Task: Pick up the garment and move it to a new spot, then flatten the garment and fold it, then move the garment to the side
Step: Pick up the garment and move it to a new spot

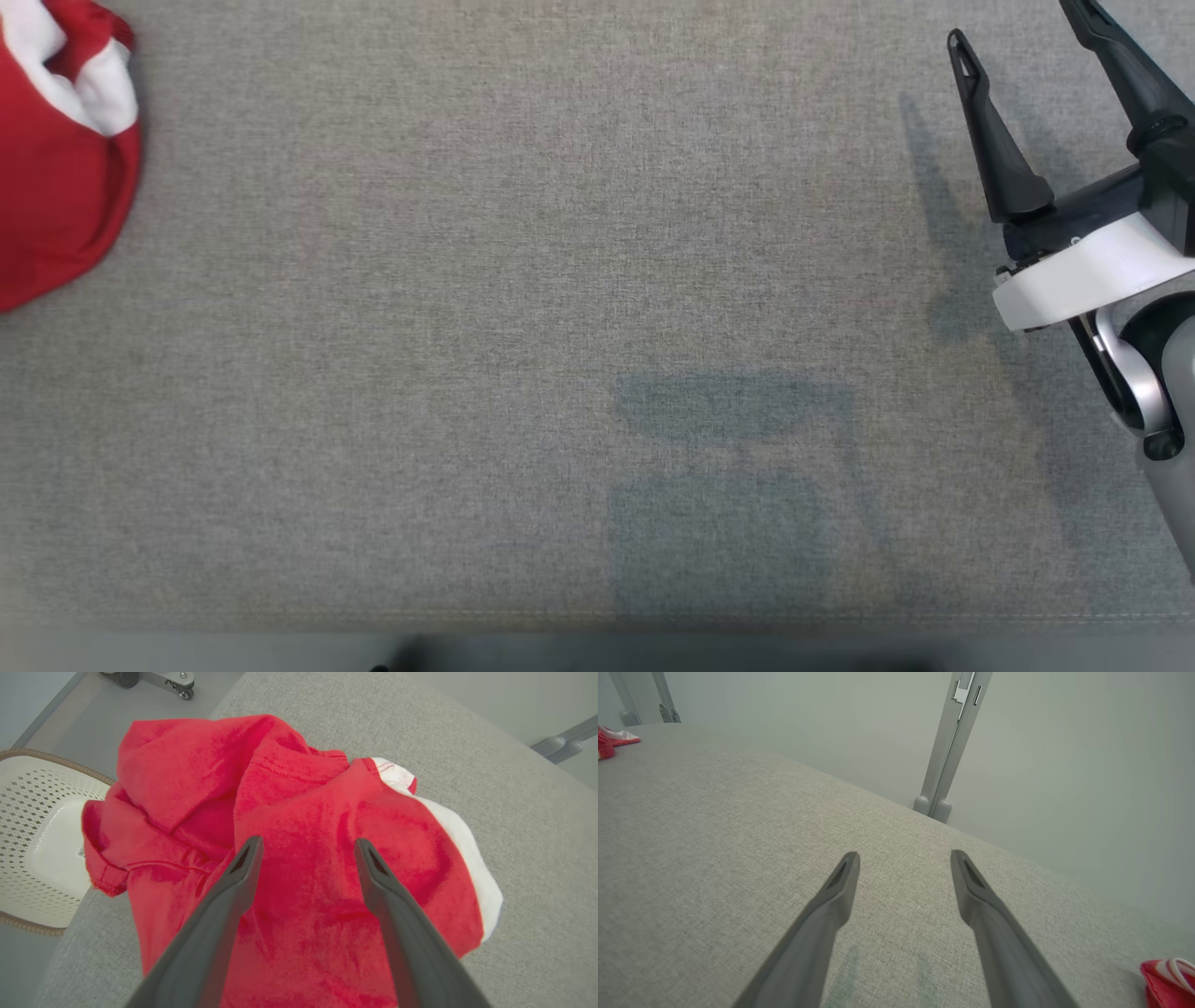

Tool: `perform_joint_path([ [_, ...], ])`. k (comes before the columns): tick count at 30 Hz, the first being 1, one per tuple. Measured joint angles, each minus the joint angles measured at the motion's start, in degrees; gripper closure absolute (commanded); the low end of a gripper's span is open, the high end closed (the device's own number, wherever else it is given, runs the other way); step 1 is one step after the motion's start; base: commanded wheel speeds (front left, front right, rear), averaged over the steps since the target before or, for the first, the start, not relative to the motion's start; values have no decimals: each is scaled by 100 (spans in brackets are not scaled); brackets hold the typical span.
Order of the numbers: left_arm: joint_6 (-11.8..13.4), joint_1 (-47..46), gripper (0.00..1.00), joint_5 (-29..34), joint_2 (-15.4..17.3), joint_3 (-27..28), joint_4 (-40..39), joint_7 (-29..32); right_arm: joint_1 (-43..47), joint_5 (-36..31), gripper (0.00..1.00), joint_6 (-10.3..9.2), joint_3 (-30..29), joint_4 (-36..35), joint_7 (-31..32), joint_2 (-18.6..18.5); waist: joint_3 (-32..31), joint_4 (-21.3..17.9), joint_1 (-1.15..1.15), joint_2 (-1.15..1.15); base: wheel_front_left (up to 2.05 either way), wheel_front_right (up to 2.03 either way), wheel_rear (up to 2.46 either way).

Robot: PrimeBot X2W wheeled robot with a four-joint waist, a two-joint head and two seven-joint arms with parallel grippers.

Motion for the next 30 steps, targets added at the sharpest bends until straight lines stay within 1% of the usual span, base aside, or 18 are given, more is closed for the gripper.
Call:
perform_joint_path([
  [4,-8,-13,0,254,13,-123,277,-56,-27,-15,0,0,-30,-11,21,-32,199,-59,0,0,0,0,0],
  [11,-58,-127,0,336,9,-302,658,-103,-44,-31,0,-1,-36,-36,47,-46,322,-120,0,0,0,0,0],
  [12,-86,-154,34,349,10,-339,700,-103,-45,-31,0,-1,-36,-38,47,-45,327,-122,0,0,0,0,0],
  [15,-157,-206,100,356,7,-405,816,-103,-46,-31,0,-2,-36,-43,47,-41,334,-129,0,0,0,0,0],
  [16,-178,-224,100,356,-1,-406,829,-103,-46,-31,0,-3,-36,-42,46,-38,333,-130,0,0,0,0,0],
  [18,-313,-293,100,356,-52,-457,831,-123,-46,-31,0,-18,-36,-9,36,-29,312,-133,0,0,0,0,0],
  [21,-528,-549,100,291,-307,-519,711,-299,-44,-31,0,-52,-31,93,-62,21,230,-133,0,0,0,0,0],
  [25,-931,-990,100,243,-564,-778,315,-392,-39,-2,0,-53,47,286,-247,174,52,-134,0,0,0,0,0],
  [27,-1009,-1115,100,235,-670,-931,118,-405,-35,23,0,-53,105,389,-353,275,-66,-139,0,0,0,0,0],
  [30,-1068,-1173,100,197,-950,-1254,-198,-363,-5,76,0,-55,190,521,-476,417,-264,-158,0,0,0,0,0],
])
